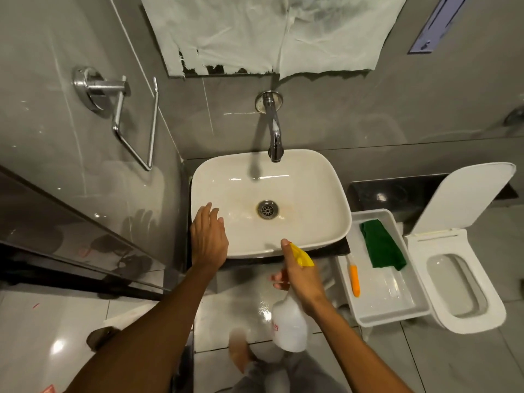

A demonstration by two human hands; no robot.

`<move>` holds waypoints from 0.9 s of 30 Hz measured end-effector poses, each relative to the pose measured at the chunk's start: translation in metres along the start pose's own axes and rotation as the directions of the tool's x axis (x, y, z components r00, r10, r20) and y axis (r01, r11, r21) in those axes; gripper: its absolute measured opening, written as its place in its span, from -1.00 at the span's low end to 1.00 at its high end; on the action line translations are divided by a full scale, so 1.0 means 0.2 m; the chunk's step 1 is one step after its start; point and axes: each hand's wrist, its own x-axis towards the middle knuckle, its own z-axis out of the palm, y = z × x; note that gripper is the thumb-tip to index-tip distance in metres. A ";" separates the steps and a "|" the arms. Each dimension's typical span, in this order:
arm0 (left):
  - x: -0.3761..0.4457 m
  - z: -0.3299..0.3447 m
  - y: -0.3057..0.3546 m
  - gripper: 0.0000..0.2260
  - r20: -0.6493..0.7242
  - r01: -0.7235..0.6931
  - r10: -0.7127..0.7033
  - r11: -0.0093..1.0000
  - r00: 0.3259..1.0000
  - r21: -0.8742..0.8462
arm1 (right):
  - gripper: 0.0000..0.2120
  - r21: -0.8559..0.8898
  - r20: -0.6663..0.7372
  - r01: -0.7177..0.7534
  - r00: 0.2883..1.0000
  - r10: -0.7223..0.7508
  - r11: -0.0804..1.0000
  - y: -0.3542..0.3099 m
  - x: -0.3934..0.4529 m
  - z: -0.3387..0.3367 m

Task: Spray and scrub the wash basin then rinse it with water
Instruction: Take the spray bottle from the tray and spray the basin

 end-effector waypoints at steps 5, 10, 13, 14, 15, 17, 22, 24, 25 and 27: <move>0.00 0.02 -0.01 -0.67 -0.010 -0.001 0.001 1.000 1.000 0.022 | -0.64 0.024 -0.077 0.031 0.997 -0.029 0.999 -0.02 0.03 -0.09; -0.01 0.03 -0.02 -0.68 -0.019 -0.013 0.013 1.000 1.000 0.018 | -0.71 0.067 -0.172 0.094 0.982 -0.081 0.993 -0.02 0.04 -0.21; -0.01 0.02 -0.02 -0.67 -0.001 -0.006 0.006 1.000 1.000 0.012 | -0.74 0.059 -0.201 0.071 0.978 -0.057 0.996 -0.02 0.04 -0.27; -0.01 0.02 -0.02 -0.66 0.002 -0.004 0.004 1.000 1.000 0.009 | -0.73 0.049 -0.230 0.078 0.971 -0.065 0.996 -0.01 0.04 -0.28; -0.01 0.02 -0.03 -0.66 0.005 -0.002 0.002 1.000 1.000 0.006 | -0.68 0.033 -0.255 0.088 0.964 -0.077 0.996 0.00 0.04 -0.28; -0.01 0.02 -0.03 -0.66 0.011 -0.001 0.000 1.000 1.000 0.009 | -0.60 0.020 -0.268 0.087 0.960 -0.079 0.996 0.02 0.03 -0.29; -0.02 0.02 -0.03 -0.66 0.014 -0.009 0.009 1.000 1.000 0.024 | -0.65 0.061 -0.204 0.006 0.979 0.006 0.998 0.04 -0.02 -0.22; -0.01 0.02 -0.03 -0.67 0.010 -0.010 0.010 1.000 1.000 0.017 | -0.58 0.033 -0.151 -0.003 0.988 0.008 0.999 0.05 -0.04 -0.16; -0.01 0.02 -0.03 -0.67 0.009 -0.009 0.009 1.000 1.000 0.013 | -0.56 0.027 -0.102 -0.011 0.995 0.014 1.000 0.05 -0.05 -0.13; -0.02 0.02 -0.04 -0.67 0.009 -0.007 0.007 1.000 1.000 0.012 | -0.57 0.034 -0.020 -0.031 0.999 0.032 0.999 0.05 -0.06 -0.05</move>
